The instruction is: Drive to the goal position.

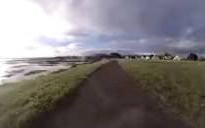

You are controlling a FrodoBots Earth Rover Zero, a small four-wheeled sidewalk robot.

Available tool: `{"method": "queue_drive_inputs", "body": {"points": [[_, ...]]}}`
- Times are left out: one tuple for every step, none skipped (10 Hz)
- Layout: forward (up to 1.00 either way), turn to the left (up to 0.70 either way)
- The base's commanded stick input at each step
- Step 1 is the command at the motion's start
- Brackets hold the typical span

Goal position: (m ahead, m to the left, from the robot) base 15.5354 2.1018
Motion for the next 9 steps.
{"method": "queue_drive_inputs", "body": {"points": [[0.7, 0.0], [0.7, 0.0], [0.7, 0.0], [0.7, 0.0], [0.7, 0.0], [0.7, 0.0], [0.7, 0.0], [0.7, 0.0], [0.7, 0.0]]}}
